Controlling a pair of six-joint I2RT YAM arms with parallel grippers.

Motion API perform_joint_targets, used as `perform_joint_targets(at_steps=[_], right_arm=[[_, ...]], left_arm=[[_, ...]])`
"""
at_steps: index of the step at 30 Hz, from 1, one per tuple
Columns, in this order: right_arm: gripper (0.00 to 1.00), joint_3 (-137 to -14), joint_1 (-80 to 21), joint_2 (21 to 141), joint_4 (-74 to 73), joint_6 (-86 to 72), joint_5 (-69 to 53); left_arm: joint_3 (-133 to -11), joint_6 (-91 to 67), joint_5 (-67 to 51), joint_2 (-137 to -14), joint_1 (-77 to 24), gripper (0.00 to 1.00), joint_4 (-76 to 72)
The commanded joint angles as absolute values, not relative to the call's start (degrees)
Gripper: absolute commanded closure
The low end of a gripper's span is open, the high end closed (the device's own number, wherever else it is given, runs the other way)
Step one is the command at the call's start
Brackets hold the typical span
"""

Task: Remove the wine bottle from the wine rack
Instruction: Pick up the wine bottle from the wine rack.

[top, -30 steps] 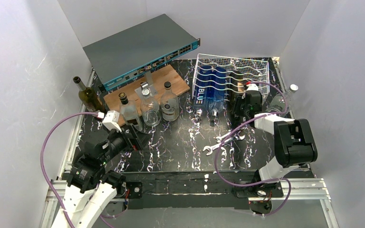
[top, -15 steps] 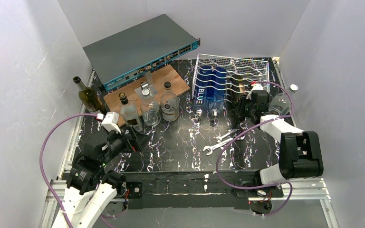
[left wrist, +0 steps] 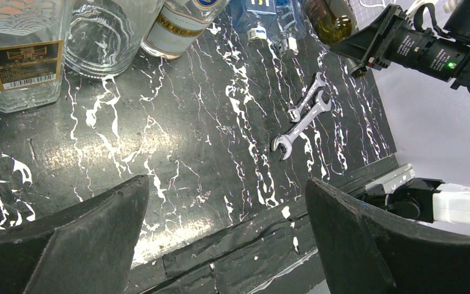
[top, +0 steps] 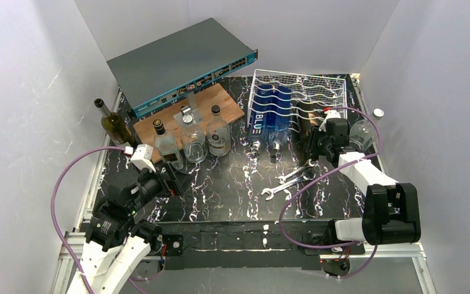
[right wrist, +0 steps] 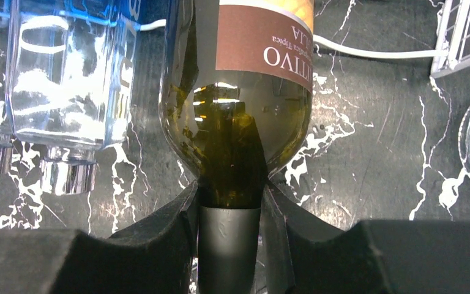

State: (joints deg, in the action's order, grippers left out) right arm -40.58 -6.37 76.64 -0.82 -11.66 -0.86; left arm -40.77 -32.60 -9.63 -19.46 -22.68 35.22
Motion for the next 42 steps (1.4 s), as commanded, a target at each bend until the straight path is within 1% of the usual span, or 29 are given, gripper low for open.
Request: perform_joint_targets(at_steps=[1,8,15,23,42], right_arm=[[0.99,-41.5,-6.5,71.6,1.8,-10.2,-3.7],[0.99,-41.4,-6.3,69.7,0.1,-9.7,-4.0],[0.99,-40.7,-6.2,67.7,-4.7,-8.8,-5.6],[0.99,-37.7,-6.0,64.5,-7.1,-7.5,-5.5],[0.99,-44.6,-5.3,58.4,-20.1,-5.0,-5.9]], left_arm=[[-41.4,-31.9,-9.5,-19.1,-22.6,0.02,36.1],[-41.5,-32.0,-9.8,-19.0,-22.5,0.02,36.1],[-41.5,-32.1,-9.9,-19.0,-22.5,0.02,36.1],[-41.4,-32.3,-10.2,-18.9,-22.5,0.02,35.9],[-41.7,-32.3,-11.2,-19.1,-22.5,0.02,35.6]])
